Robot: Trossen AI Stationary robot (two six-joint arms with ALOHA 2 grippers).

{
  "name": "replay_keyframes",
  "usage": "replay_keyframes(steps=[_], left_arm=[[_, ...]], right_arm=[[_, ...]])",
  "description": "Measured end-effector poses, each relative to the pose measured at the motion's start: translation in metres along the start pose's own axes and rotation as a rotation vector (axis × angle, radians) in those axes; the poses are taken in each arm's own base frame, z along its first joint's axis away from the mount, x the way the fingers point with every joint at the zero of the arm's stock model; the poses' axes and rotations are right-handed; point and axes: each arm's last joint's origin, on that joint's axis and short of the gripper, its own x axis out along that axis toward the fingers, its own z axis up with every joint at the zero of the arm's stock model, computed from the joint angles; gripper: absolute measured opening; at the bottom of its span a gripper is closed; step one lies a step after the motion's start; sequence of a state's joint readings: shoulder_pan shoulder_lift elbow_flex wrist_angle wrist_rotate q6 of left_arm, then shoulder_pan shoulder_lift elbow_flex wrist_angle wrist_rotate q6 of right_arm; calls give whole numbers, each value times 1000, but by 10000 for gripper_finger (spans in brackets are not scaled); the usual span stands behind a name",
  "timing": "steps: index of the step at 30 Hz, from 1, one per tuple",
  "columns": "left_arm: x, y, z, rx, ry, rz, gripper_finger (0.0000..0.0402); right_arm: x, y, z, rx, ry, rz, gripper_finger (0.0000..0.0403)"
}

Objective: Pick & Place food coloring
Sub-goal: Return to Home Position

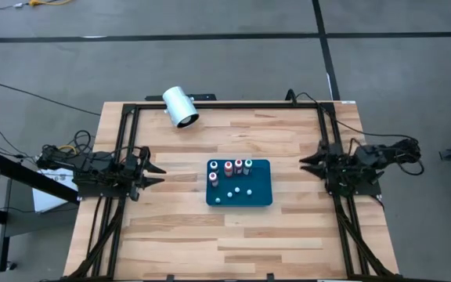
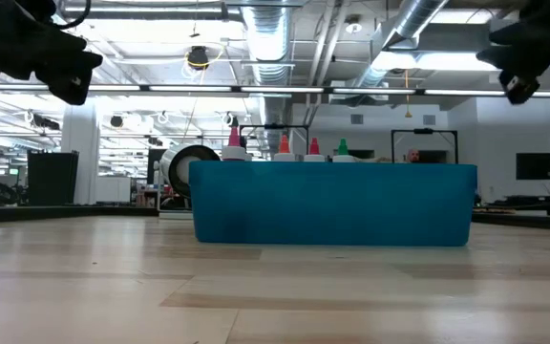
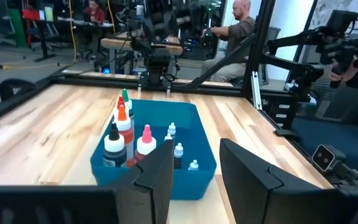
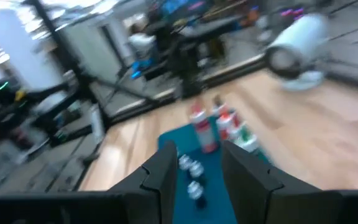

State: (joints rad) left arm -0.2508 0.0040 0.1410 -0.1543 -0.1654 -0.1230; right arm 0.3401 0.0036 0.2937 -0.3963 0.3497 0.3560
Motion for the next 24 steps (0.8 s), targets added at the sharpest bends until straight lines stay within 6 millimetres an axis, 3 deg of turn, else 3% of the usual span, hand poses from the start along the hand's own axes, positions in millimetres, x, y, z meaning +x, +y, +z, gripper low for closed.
replay_keyframes(steps=[5, 11, 24], left_arm=[[0, 0, 4, 51, -39, -4, 122], [0, -1, 5, 68, -47, -5, 122], [0, 1, 5, 87, -51, 38, 122]], right_arm=[[11, -2, -22, -11, 57, 54, 113], [17, -3, -33, -12, 70, 70, 113], [17, -2, -34, -3, 81, 94, 113]])
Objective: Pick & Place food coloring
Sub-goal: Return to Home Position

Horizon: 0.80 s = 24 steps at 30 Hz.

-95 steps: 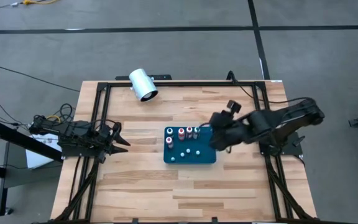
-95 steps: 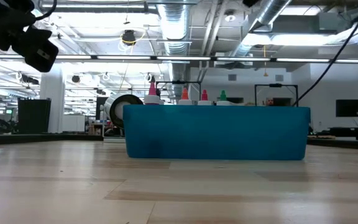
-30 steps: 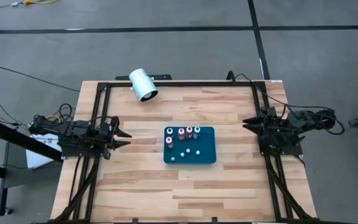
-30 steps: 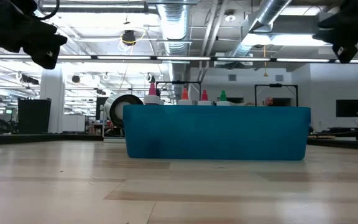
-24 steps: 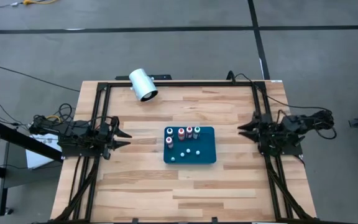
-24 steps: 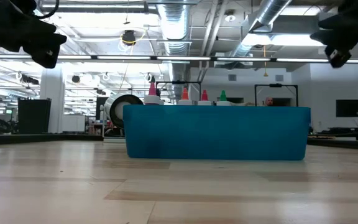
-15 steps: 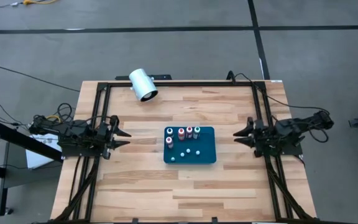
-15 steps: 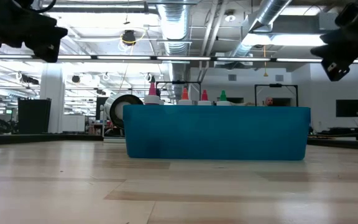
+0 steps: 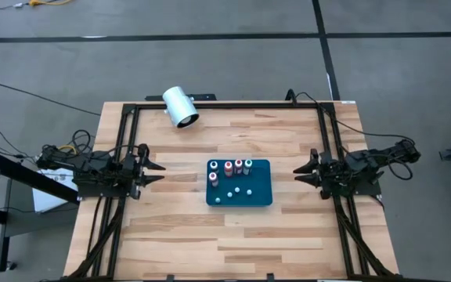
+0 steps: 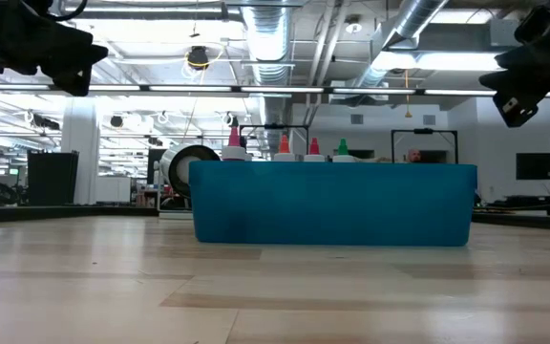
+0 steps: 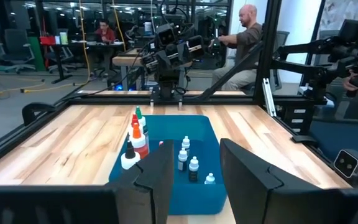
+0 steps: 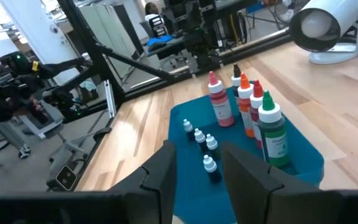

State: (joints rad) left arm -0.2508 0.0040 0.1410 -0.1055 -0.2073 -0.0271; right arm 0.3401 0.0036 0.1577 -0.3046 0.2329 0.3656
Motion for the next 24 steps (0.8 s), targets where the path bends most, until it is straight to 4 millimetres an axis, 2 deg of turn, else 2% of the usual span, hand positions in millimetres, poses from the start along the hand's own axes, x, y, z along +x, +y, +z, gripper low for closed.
replay_keyframes(steps=[3, 6, 14, 24], left_arm=[[0, 0, 0, 5, 0, 6, 122], [0, 1, 0, 9, -1, 47, 122], [0, 1, 1, -6, -14, 25, 122], [0, 0, -2, -32, 19, 0, 122]], right_arm=[[2, 0, -2, 1, -23, 6, 113], [11, -2, -13, -22, -70, 23, 113], [11, -1, -13, -32, -68, 62, 113], [11, -1, -13, 176, -62, 64, 113]])
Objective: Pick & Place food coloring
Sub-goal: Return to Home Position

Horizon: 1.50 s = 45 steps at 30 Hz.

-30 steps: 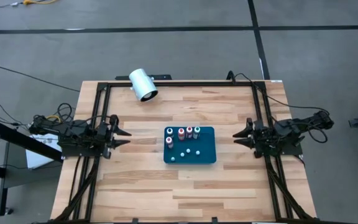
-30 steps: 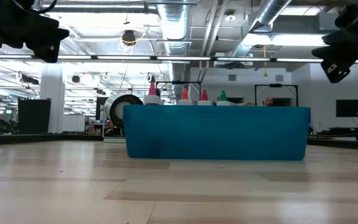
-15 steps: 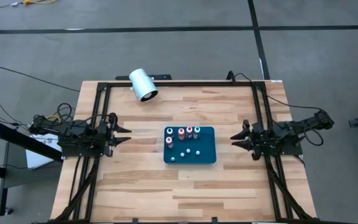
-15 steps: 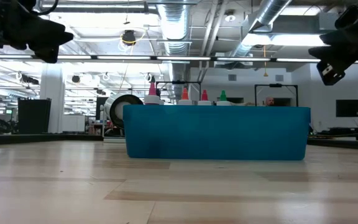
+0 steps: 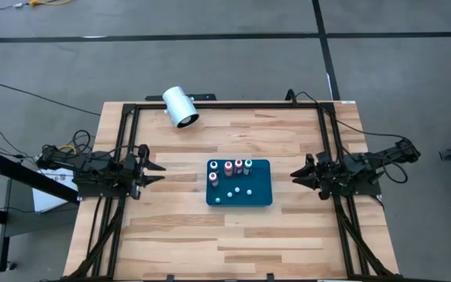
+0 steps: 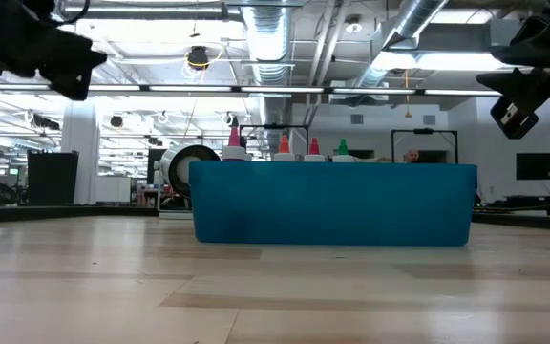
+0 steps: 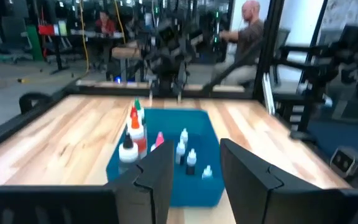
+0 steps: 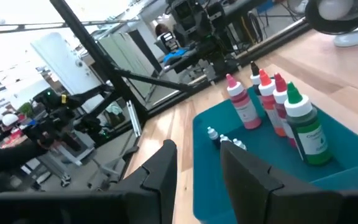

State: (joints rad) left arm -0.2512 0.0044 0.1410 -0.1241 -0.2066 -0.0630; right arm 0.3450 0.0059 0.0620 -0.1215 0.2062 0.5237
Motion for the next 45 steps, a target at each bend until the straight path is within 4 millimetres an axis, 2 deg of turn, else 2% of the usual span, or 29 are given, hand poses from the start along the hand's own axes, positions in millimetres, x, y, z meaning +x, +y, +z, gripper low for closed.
replay_keyframes(steps=[12, 45], left_arm=[[-4, 2, -27, 58, 280, 16, 122], [-5, 3, -27, 62, 301, 18, 122]], right_arm=[[0, 0, 0, 0, 0, -2, 113], [0, 0, 0, -1, 2, -4, 113]])
